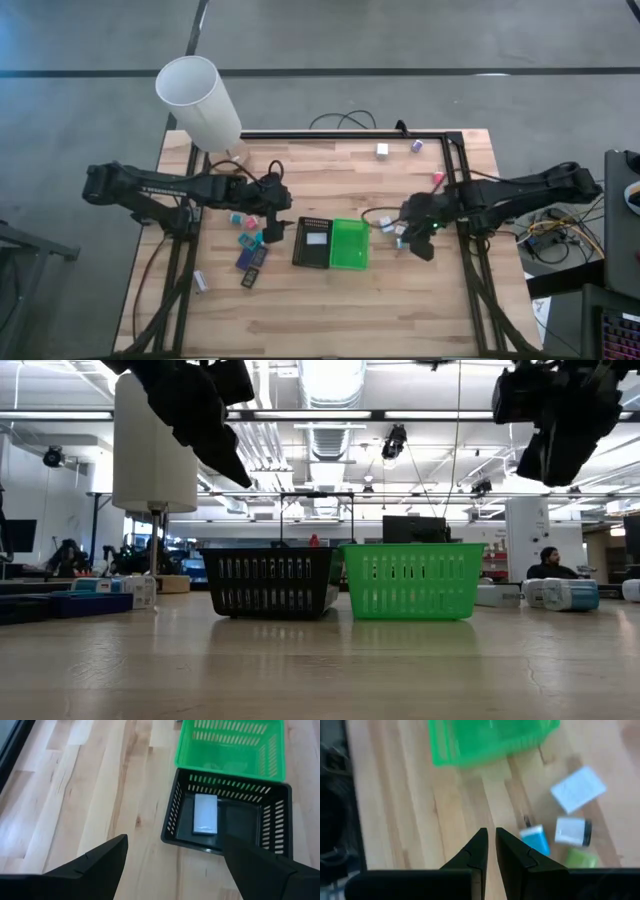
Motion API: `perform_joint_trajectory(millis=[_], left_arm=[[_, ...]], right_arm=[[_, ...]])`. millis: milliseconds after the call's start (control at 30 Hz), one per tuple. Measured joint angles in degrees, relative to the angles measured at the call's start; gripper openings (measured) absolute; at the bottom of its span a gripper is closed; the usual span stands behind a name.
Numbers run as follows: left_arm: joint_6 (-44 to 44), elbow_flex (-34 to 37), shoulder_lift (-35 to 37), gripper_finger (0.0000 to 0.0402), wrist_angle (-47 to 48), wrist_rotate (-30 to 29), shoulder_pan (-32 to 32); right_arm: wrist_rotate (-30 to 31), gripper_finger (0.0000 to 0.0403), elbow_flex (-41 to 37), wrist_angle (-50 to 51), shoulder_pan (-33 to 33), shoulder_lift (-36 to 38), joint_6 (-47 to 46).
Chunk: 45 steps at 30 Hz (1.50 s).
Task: Pick & Place Office items
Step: Put the right blue charger adapter into the green basket
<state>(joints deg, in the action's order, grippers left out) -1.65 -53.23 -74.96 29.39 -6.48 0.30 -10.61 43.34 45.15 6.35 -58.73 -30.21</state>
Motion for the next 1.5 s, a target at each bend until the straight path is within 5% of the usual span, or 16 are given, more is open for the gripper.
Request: perform_joint_trajectory(millis=[400, 1000, 1500], left_arm=[[1.9, 0.0, 0.0, 0.0328, 2.0, 0.0, 0.0], [3.3, 0.0, 0.0, 0.0328, 5.9, 0.0, 0.0], [5.7, 0.0, 0.0, 0.0328, 6.8, 0.0, 0.0]], right_arm=[[-3.0, 0.0047, 8.3, 7.9, 3.1, -15.5, -5.9], [0.8, 0.0209, 8.1, 8.4, 3.2, -16.9, -2.2], [1.5, 0.0233, 7.0, 8.5, 3.2, -26.8, -2.6]])
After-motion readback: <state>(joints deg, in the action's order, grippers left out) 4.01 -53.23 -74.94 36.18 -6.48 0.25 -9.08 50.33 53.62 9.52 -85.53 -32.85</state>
